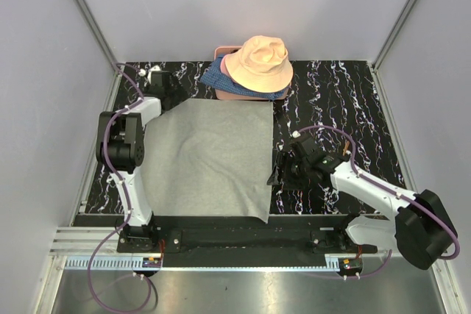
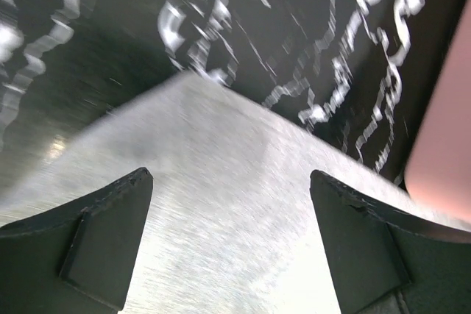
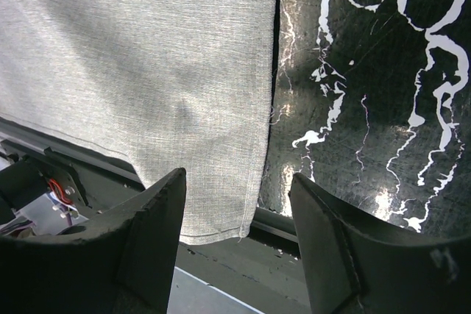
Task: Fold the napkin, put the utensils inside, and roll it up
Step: Flatten the napkin out
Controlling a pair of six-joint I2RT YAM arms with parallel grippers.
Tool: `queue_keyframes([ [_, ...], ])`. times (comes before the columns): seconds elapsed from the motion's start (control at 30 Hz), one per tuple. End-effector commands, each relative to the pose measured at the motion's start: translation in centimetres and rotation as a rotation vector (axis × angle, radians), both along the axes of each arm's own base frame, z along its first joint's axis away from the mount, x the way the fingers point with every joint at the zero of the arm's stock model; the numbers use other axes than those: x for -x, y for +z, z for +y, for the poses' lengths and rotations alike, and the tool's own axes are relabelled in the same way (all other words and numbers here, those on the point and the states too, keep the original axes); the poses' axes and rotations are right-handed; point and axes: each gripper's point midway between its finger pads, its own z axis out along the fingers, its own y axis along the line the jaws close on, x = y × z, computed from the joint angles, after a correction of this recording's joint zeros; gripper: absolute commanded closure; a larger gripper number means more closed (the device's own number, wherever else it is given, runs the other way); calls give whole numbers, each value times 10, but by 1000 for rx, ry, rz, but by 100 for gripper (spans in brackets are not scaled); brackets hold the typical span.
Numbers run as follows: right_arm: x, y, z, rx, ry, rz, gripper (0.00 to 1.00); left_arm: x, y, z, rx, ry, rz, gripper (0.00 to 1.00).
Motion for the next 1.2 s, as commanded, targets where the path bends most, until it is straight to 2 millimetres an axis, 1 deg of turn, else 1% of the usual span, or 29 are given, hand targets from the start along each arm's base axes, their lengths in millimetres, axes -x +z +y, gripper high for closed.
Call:
queue_keyframes([
  [0.0,-8,8,9,-31,19,-15,33,2,12,-24,55,-78,-20,9],
  [0.13,-6,6,7,-29,16,-11,33,8,-5,-22,38,-80,24,9],
  [0.2,-5,4,7,-28,15,-7,33,5,-6,-19,23,-78,30,8],
  [0.23,-5,5,7,-32,15,-8,33,5,-12,-15,17,-70,50,8],
  [0.27,-5,6,7,-33,15,-10,33,1,-10,-13,16,-66,43,8],
  [0.37,-5,8,7,-39,7,-15,33,-5,-16,-5,4,-51,56,8],
  [0.43,-5,9,7,-43,4,-19,33,-11,-16,-3,3,-46,59,8],
  [0.57,-5,10,7,-46,2,-18,33,-20,-11,3,-14,-26,48,8],
  [0.6,-5,10,7,-46,2,-18,33,-21,-12,6,-18,-16,50,8],
  [0.67,-5,11,7,-49,0,-17,33,-26,-7,10,-29,-5,39,8],
  [0.7,-4,11,7,-49,-1,-19,33,-27,-8,16,-34,10,41,8],
  [0.77,-3,11,6,-51,-6,-16,33,-29,-4,20,-36,21,33,8],
  [0.87,-4,12,6,-52,-11,-24,33,-30,7,25,-48,36,4,8],
  [1.07,-5,10,6,-43,-8,-20,32,-39,47,28,-74,32,-88,7],
  [1.17,-6,8,4,-30,-13,-23,33,-40,66,30,-94,27,-114,7],
])
